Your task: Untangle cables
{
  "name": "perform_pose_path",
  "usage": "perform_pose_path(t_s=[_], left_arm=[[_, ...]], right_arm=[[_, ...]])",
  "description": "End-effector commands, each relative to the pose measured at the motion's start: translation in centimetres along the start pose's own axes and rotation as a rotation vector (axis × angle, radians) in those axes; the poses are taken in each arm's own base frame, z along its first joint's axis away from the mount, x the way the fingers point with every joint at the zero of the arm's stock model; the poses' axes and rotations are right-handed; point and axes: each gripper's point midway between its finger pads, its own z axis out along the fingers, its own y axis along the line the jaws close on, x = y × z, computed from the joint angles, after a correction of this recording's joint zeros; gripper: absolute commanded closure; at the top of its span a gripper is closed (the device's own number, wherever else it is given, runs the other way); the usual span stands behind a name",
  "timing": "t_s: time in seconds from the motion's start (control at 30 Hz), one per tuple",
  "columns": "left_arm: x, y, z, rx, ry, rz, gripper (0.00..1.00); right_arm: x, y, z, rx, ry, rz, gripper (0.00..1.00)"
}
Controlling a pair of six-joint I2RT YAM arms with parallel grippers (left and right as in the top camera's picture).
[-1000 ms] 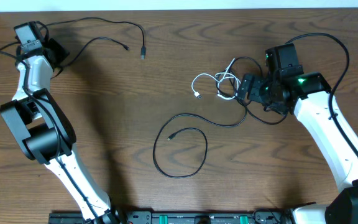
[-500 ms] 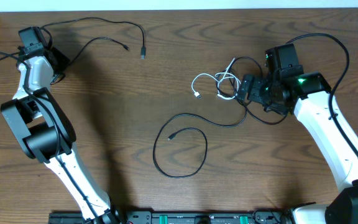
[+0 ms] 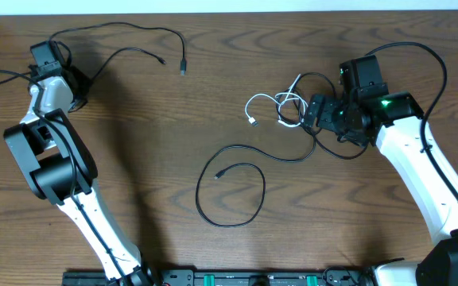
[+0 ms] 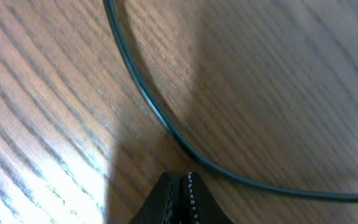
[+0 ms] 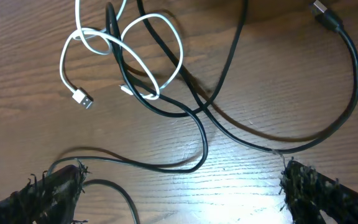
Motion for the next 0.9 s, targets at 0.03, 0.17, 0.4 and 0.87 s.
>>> perform_pose_path(t_s=[0.03, 0.17, 0.4, 0.87], left_arm=[[2.4, 1.1, 2.6, -0.033, 0.051, 0.004, 0.93], [3.2, 1.4, 4.1, -0.037, 0.061, 0.008, 0.92], [4.4, 1.2, 7.9, 0.009, 0.039, 0.041, 0.93], [-9.1, -4.0, 1.0, 0.120, -0.297, 0.228, 0.90]], right_arm=[[0.3, 0.1, 0.3, 0.002, 0.013, -0.013, 0.01], [0.3, 0.1, 0.3, 0.002, 0.013, -0.013, 0.01], [0.5, 0.0, 0.3, 0.005, 0.018, -0.012, 0.02], [0.9, -0.3, 0.3, 0.016, 0.035, 0.000, 0.03]])
